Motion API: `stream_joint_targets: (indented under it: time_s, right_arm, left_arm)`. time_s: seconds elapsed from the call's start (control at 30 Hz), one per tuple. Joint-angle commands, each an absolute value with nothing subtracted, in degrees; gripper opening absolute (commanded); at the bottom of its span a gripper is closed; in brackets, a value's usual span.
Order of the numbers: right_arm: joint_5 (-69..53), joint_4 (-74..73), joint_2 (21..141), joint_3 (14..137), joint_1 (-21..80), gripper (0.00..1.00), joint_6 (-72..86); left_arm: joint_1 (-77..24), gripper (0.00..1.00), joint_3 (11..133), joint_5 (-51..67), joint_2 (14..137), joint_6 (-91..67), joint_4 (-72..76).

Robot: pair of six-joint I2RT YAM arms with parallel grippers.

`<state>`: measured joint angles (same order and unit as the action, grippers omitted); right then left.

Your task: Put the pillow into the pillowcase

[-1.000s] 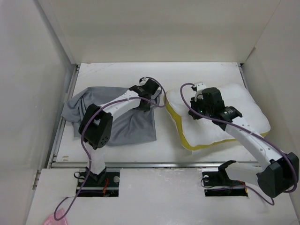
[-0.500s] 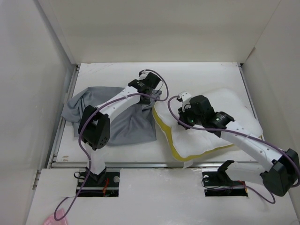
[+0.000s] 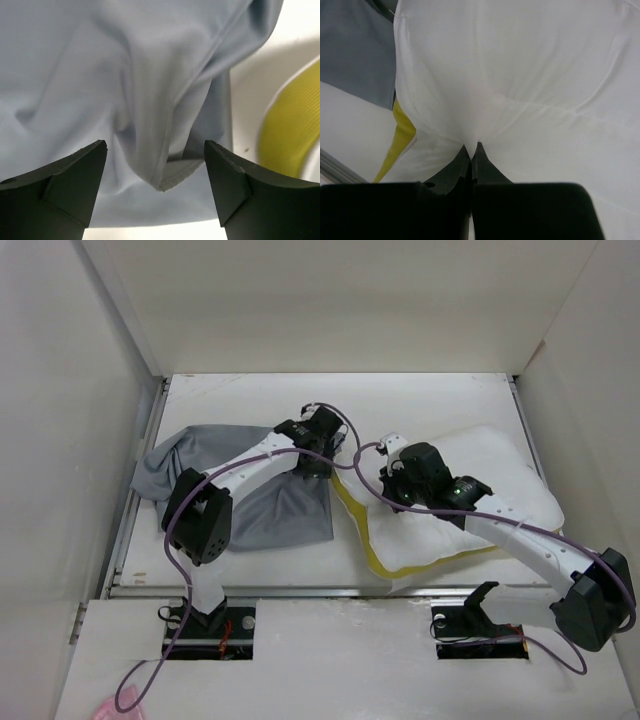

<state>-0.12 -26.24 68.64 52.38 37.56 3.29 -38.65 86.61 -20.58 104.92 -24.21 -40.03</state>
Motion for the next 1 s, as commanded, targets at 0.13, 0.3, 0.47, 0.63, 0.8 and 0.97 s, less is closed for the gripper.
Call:
stream_joint_targets:
  time_s: [0.13, 0.3, 0.47, 0.63, 0.8, 0.97]
  right_arm:
    - [2.9, -24.0, 66.6, 54.4, 37.2, 0.0, 4.4]
    - [-1.0, -22.8, 67.7, 53.9, 37.2, 0.0, 3.3]
    - [-6.4, -19.4, 70.1, 53.9, 38.4, 0.0, 0.4]
    - [-13.7, -15.9, 73.1, 57.0, 39.7, 0.0, -3.9]
    - [-19.8, -16.8, 79.2, 60.5, 39.7, 0.0, -8.6]
    - [-15.0, -11.8, 83.4, 65.4, 40.3, 0.0, -6.6]
  left_arm:
    - [-39.0, 0.28, 84.7, -22.1, 103.9, -26.2, -43.0]
    - [-39.0, 0.0, 90.3, -27.1, 105.2, -28.2, -46.3]
    - [-39.6, 0.0, 93.2, -26.9, 102.7, -28.2, -47.6]
    - [-40.7, 0.0, 93.2, -25.7, 100.0, -27.7, -48.3]
    - [-41.2, 0.0, 92.6, -25.6, 99.4, -29.3, -48.9]
    - [-43.1, 0.0, 93.4, -24.5, 97.4, -29.2, -50.1]
